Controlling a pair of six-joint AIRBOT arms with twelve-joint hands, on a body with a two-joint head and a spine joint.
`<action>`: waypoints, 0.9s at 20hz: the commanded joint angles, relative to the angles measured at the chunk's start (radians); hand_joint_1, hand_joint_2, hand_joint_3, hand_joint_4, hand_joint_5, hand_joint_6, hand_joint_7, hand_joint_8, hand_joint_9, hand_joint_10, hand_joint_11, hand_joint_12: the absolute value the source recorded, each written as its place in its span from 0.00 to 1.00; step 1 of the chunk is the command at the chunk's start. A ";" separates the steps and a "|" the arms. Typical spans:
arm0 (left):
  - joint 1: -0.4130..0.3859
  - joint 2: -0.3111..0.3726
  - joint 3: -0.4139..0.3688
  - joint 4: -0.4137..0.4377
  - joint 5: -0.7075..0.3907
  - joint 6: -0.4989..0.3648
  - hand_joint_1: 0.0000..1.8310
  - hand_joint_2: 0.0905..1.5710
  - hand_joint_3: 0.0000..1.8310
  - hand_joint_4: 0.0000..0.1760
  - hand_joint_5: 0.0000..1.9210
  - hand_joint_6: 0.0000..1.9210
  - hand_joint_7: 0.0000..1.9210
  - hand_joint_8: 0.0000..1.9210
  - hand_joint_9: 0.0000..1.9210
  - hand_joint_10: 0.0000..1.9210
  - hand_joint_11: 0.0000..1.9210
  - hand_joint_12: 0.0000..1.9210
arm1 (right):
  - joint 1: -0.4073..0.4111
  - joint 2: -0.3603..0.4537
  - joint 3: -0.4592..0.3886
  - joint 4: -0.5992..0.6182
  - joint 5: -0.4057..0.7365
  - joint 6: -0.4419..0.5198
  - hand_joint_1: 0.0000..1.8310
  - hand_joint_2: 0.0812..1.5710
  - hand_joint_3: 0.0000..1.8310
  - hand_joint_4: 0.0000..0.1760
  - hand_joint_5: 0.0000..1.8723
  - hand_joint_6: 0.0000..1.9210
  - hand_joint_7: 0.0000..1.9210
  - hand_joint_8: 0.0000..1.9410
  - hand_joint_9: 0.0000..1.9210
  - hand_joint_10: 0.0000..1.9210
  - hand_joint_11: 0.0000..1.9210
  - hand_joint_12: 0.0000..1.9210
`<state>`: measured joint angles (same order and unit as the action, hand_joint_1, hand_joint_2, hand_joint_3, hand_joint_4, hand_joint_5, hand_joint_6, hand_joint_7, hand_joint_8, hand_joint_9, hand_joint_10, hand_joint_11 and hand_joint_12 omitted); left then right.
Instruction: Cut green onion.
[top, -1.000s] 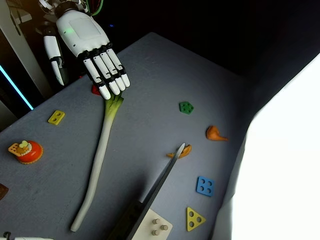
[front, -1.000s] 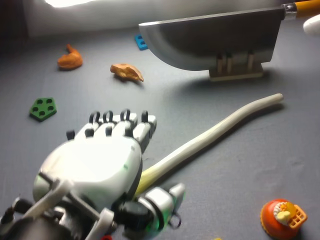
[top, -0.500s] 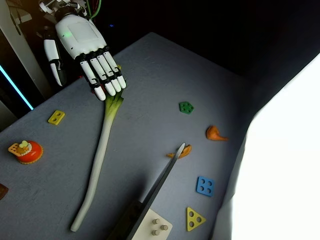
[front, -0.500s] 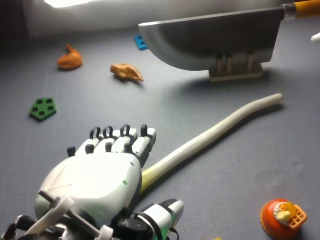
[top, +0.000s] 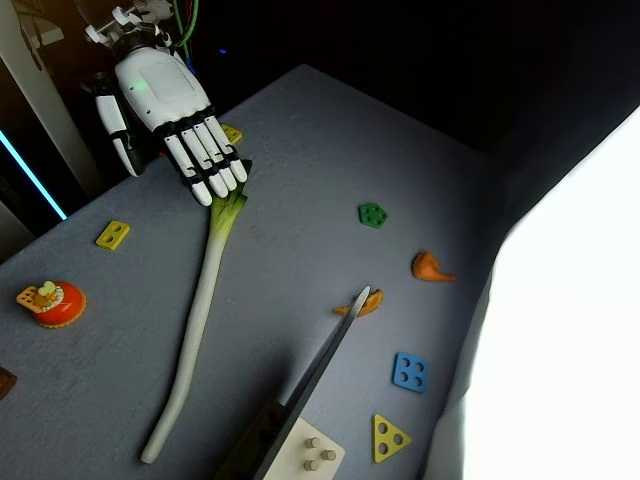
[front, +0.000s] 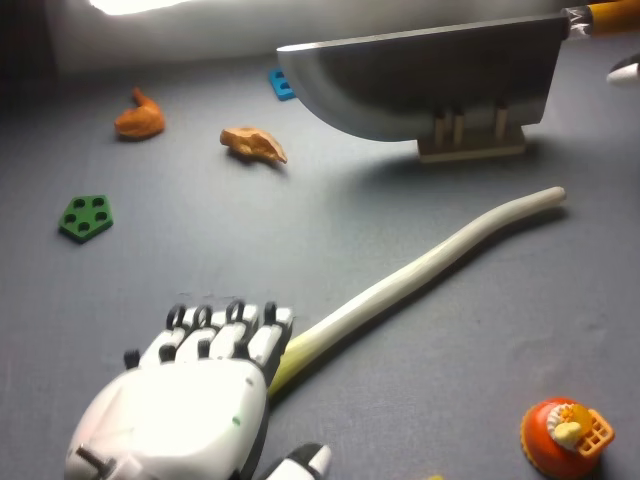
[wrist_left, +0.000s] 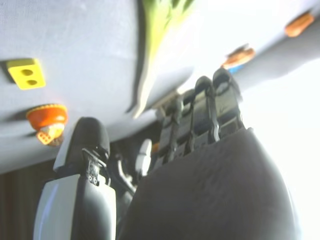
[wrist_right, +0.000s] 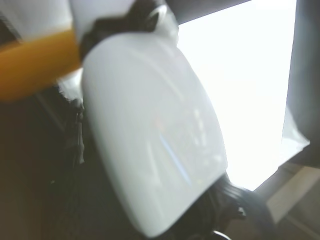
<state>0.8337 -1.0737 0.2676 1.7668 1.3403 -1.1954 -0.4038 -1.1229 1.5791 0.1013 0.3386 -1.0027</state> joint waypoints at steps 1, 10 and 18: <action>0.005 -0.011 0.000 0.076 0.078 -0.020 0.24 0.85 0.00 0.17 0.03 0.00 0.02 0.00 0.02 0.00 0.00 0.04 | 0.000 -0.002 0.023 -0.011 0.147 0.026 0.54 0.58 0.00 0.02 0.00 0.00 0.00 0.00 0.00 0.00 0.00 0.00; 0.028 -0.081 0.015 0.062 0.165 -0.050 0.25 0.84 0.00 0.16 0.04 0.00 0.04 0.00 0.03 0.00 0.00 0.09 | -0.043 -0.110 0.198 -0.187 0.255 0.369 0.50 0.60 0.00 0.03 0.00 0.00 0.00 0.00 0.00 0.00 0.00 0.00; 0.039 -0.081 0.043 0.051 0.142 -0.049 0.29 0.86 0.00 0.10 0.04 0.00 0.02 0.00 0.01 0.00 0.00 0.10 | -0.061 -0.146 0.240 -0.227 0.280 0.434 0.52 0.59 0.00 0.04 0.00 0.00 0.00 0.00 0.00 0.00 0.00 0.00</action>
<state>0.8764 -1.1503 0.3111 1.7393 1.4361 -1.2442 -0.4709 -1.2861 1.8156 -0.1555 0.5121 -0.5732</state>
